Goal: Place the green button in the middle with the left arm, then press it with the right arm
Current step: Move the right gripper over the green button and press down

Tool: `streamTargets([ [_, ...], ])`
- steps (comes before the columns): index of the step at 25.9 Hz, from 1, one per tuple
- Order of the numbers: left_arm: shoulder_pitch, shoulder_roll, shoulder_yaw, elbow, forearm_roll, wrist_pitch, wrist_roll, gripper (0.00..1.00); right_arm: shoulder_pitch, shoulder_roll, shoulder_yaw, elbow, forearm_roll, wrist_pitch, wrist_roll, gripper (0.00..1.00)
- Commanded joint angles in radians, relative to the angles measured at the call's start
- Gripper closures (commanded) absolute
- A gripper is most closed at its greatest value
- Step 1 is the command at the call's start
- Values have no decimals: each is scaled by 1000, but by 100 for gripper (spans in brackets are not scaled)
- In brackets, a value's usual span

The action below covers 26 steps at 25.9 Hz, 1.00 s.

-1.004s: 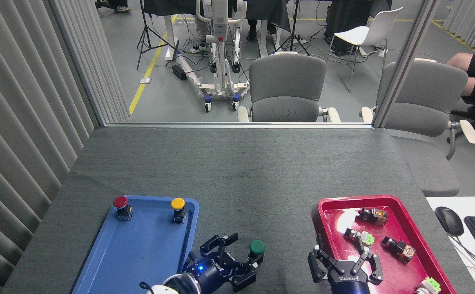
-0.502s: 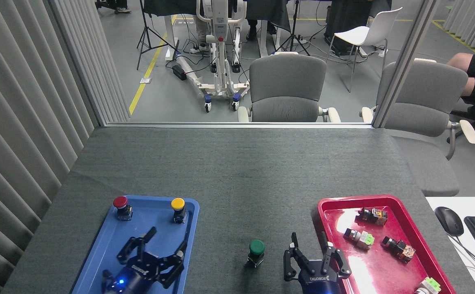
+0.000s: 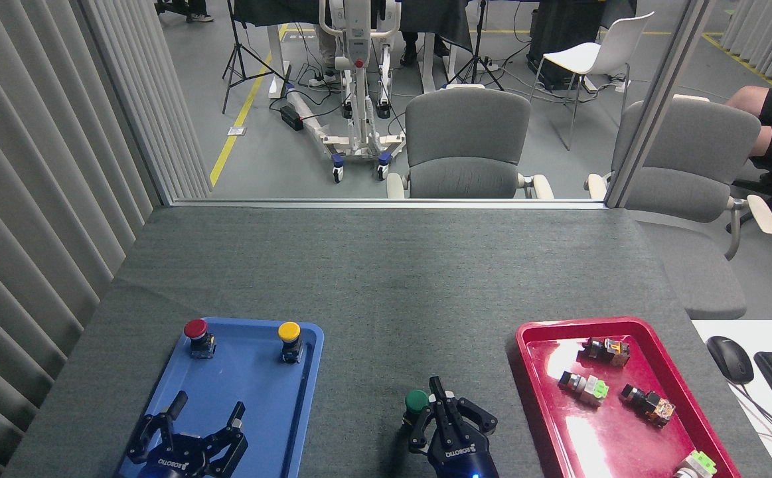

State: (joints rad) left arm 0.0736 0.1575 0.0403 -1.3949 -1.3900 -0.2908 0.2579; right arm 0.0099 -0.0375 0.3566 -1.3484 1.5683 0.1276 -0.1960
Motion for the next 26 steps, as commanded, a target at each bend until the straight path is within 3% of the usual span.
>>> streamTargets([
  [1, -5, 7, 3, -1, -1, 5, 9, 1, -24, 14, 19, 51, 2, 3, 0, 98],
  [10, 43, 7, 21, -6, 2, 4, 1, 1, -56, 27, 38, 134, -2, 3, 0, 97],
  [19, 9, 10, 33, -6, 34, 9, 0, 1, -50, 24, 36, 178, -7, 3, -3, 93],
  [20, 8, 10, 35, -10, 35, 5, 0, 1, -48, 25, 35, 178, -10, 3, -8, 86],
  [21, 8, 10, 35, -22, 39, 4, -2, 1, -47, 27, 30, 176, -13, 4, -16, 65],
  [22, 8, 10, 33, -27, 40, 2, -5, 1, -47, 27, 24, 167, -19, 4, -23, 36],
  [23, 8, 10, 35, -27, 40, 2, -5, 1, -47, 28, 22, 161, -27, 6, -42, 13],
  [24, 8, 8, 35, -22, 43, 4, -5, 1, -48, 28, 22, 157, -34, 12, -66, 2],
  [26, -8, 8, 35, -6, 48, 5, -3, 1, -48, 30, 22, 147, -47, 23, -89, 1],
])
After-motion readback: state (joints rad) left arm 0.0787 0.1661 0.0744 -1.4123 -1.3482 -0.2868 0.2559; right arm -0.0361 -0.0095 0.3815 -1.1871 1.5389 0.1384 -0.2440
